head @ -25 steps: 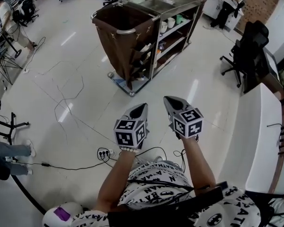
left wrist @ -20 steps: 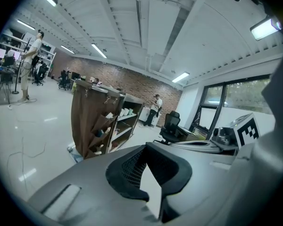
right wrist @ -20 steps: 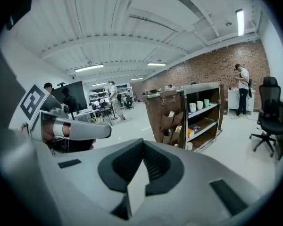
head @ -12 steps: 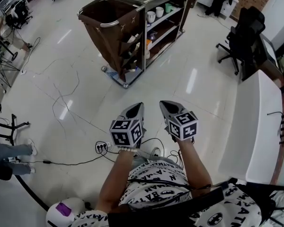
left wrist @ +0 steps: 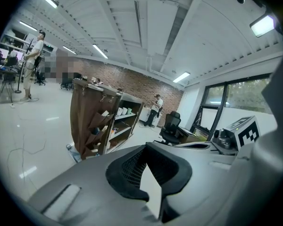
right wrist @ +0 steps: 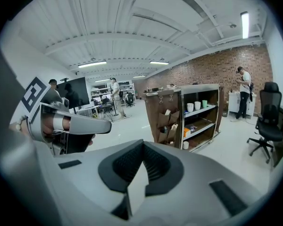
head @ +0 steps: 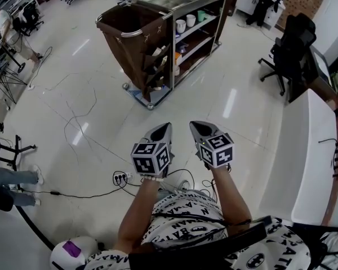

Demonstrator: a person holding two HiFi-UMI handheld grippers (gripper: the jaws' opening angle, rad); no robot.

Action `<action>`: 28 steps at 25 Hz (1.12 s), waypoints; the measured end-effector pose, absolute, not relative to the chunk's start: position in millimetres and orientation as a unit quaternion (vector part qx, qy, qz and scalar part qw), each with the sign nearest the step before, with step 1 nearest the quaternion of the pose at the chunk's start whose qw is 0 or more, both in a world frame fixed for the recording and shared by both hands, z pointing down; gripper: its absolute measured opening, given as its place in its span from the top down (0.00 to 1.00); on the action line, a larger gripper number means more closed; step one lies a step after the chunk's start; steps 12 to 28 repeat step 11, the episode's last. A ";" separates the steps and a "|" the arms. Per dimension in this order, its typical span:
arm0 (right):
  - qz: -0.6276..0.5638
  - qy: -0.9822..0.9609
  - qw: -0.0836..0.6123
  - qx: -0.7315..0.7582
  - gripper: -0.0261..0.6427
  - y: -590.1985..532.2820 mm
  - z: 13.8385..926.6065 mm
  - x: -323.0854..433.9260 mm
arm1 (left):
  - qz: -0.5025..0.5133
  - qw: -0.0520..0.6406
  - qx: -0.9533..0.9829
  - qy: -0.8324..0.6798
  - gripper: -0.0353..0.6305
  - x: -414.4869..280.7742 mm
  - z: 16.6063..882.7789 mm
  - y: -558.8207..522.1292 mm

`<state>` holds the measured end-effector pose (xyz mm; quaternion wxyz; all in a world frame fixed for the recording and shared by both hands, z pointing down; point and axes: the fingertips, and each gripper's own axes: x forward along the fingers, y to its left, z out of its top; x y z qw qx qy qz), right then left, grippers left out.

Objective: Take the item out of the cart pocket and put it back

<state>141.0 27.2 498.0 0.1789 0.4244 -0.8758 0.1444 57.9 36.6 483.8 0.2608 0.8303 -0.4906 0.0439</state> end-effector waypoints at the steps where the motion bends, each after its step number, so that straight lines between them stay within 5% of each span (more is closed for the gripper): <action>1: 0.144 -0.876 0.178 0.424 0.96 27.6 497.7 141.4 | 0.043 0.261 0.830 -0.490 0.95 58.1 483.3 37.2; 28: 0.142 -0.876 0.180 0.425 0.96 29.0 497.1 139.3 | 0.035 0.263 0.831 -0.489 0.95 55.3 479.4 38.8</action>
